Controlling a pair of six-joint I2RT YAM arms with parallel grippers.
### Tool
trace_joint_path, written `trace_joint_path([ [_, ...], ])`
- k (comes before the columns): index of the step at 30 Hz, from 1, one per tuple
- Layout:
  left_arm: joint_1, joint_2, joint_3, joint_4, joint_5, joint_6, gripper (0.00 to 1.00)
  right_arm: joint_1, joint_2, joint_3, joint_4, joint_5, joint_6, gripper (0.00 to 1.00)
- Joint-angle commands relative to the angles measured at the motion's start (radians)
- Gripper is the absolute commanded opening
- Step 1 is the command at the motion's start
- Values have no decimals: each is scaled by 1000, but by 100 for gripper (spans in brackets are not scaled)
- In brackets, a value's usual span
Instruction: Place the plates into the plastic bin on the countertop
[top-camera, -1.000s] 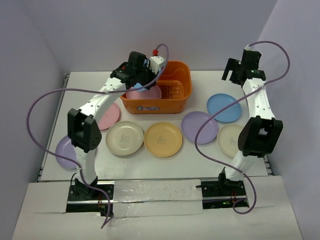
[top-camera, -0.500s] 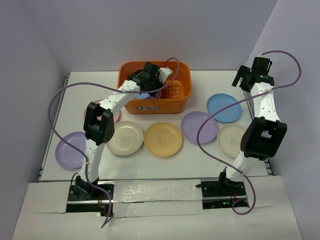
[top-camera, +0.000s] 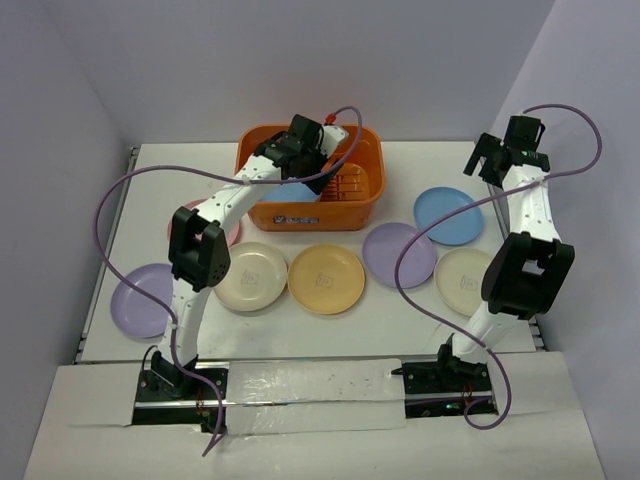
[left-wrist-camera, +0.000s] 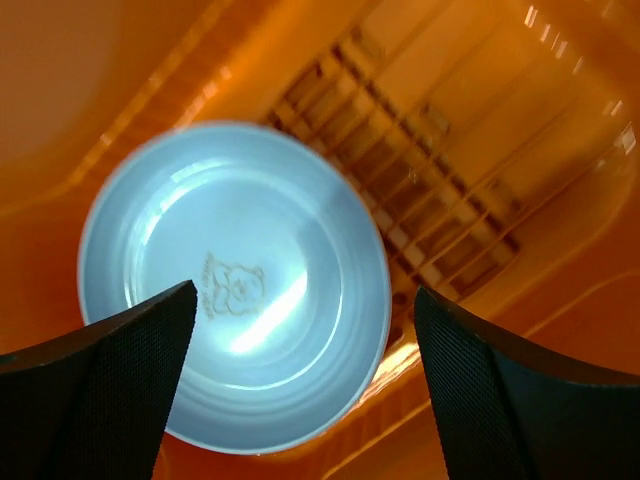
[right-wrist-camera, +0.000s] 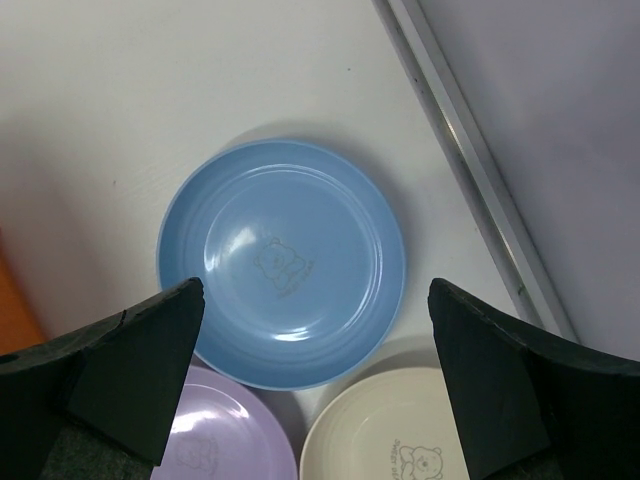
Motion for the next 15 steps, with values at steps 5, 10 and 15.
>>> trace_joint_path([
  [5, -8, -193, 17, 188, 17, -104, 99, -51, 96, 42, -17, -66, -28, 84],
  [10, 0, -281, 17, 289, -14, -202, 99, -61, 197, 101, -39, -41, -66, 73],
  [15, 62, -333, 34, 284, 19, -343, 99, -85, 281, 125, -44, -10, -72, 70],
])
